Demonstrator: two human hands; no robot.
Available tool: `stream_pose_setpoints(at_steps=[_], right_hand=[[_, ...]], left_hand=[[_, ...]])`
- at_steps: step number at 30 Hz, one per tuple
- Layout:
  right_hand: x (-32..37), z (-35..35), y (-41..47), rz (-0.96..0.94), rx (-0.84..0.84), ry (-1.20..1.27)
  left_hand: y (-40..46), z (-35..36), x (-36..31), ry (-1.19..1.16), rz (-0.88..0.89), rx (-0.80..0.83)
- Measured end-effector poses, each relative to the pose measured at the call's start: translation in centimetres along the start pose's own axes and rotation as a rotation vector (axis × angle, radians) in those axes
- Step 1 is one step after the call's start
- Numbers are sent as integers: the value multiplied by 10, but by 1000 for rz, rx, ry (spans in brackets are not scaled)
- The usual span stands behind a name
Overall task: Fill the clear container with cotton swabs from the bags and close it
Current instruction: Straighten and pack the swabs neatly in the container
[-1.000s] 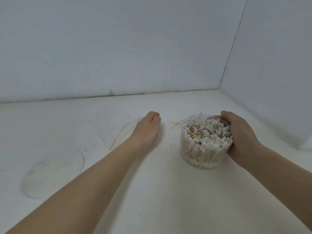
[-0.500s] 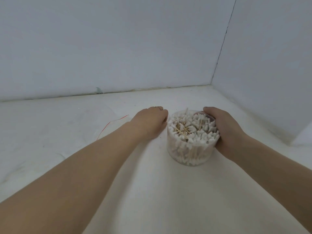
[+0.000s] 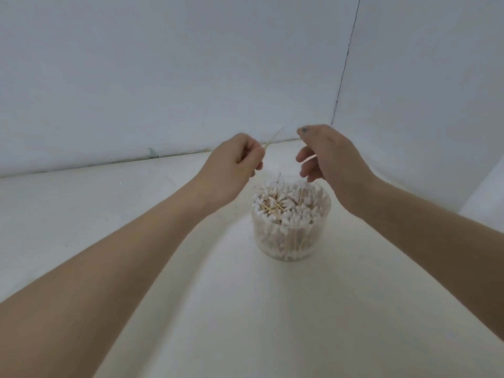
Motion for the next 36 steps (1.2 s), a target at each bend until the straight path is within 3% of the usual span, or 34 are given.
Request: stream_pose_setpoints(at_steps=[3,7,13,15,19,22,27,36], right_hand=[[13,9,-1,-48,67,-35],[21,10,-6,-123,-5,10],[20,15,-11,-22,95,141],[22,14,-11,-48,141,63],[29,12,-15,-193,252,-390],[33,15,-21,-271,324,-573],[38,21,-23,-344,346,-638],[23,32,-28,-255,399,-755]], left_hand=[[-12,6,-22,-7,105,64],[-20,10,-22,-41,92,83],[-28,6,-11,-82,47,48],[-29,3,-8,-55,11,46],[-30,-3,1,-97,-113,15],[-33,2,5,-153,-199,55],[-37,13,7,-236,-297,122],[-38,24,4,-384,-434,148]])
Point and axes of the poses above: each hand's wrist, its own y-axis towards the middle knuckle, its own z-axis out of the palm, x = y × z, the point moved 3 cm from there along y, towards the middle knuckle, and after that the axes turned 4 degrees about -z, right-handed, at the moved point
